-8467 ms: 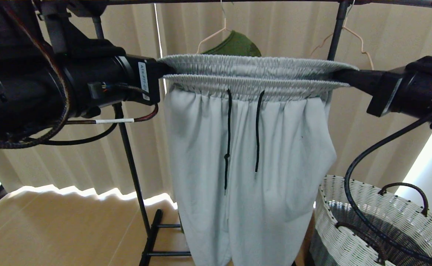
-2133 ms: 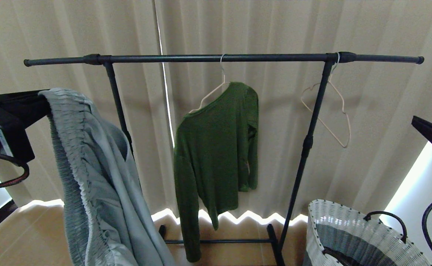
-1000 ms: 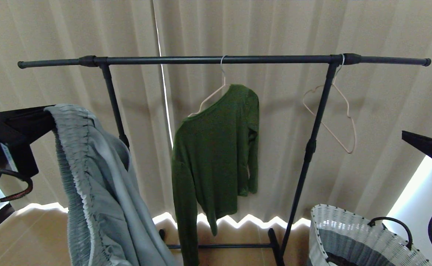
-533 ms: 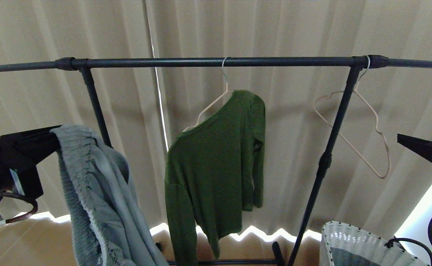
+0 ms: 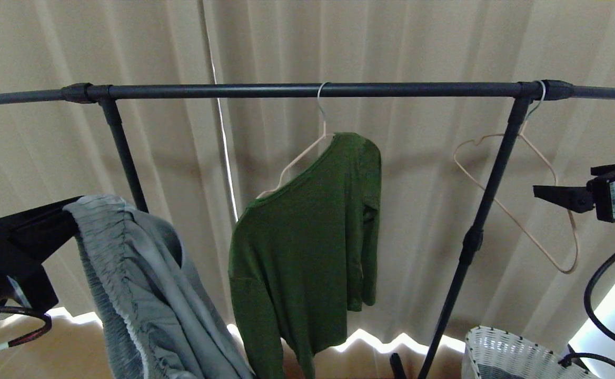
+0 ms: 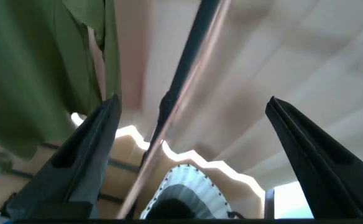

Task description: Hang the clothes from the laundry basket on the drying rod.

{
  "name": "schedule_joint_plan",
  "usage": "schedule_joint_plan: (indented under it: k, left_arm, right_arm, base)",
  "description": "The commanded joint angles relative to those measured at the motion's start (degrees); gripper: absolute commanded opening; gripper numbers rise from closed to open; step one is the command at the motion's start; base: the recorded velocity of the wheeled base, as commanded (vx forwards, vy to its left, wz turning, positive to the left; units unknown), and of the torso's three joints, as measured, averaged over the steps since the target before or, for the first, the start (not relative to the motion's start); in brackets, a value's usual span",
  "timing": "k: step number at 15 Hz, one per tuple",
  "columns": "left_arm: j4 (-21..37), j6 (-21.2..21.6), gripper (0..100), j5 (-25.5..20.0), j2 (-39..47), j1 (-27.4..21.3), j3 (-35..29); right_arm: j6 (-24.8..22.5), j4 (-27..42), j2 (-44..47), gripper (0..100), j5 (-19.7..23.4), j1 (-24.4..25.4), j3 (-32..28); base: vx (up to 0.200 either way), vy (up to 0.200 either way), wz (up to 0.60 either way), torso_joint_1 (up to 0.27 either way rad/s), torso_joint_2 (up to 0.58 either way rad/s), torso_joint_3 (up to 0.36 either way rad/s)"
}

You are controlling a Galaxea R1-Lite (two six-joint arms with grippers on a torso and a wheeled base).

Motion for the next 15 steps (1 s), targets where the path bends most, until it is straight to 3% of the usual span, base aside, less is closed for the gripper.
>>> schedule_joint_plan:
  k: [1,5,10,15]
  left_arm:
    - [0.04,-0.04,0,0.02,-0.2,0.03,0.29]
    - [0.04,0.05,0,-0.07,0.06,-0.05,0.29]
    - [0.04,0.14,0,-0.07,0.15,-0.14,0.29]
    - [0.04,0.05,0,-0.07,0.06,-0.14,0.99]
  right_arm:
    - [2.23,0.26,4.3,100,-0.51,0.55,-1.44]
    - [4.87,3.07,6.32,100,-1.31,0.81,-2.93]
    - [11.63,10.63,8.52,100,-1.57,3.45,-10.66]
    - [13.57,10.63,10.71,100,-9.92,5.38,-10.66]
  base:
    - [0.0,0.0,0.0,0.0,0.0,0.0]
    - [0.0,0.0,0.0,0.0,0.0,0.0]
    - [0.0,0.0,0.0,0.0,0.0,0.0]
    - [0.0,0.0,0.0,0.0,0.0,0.0]
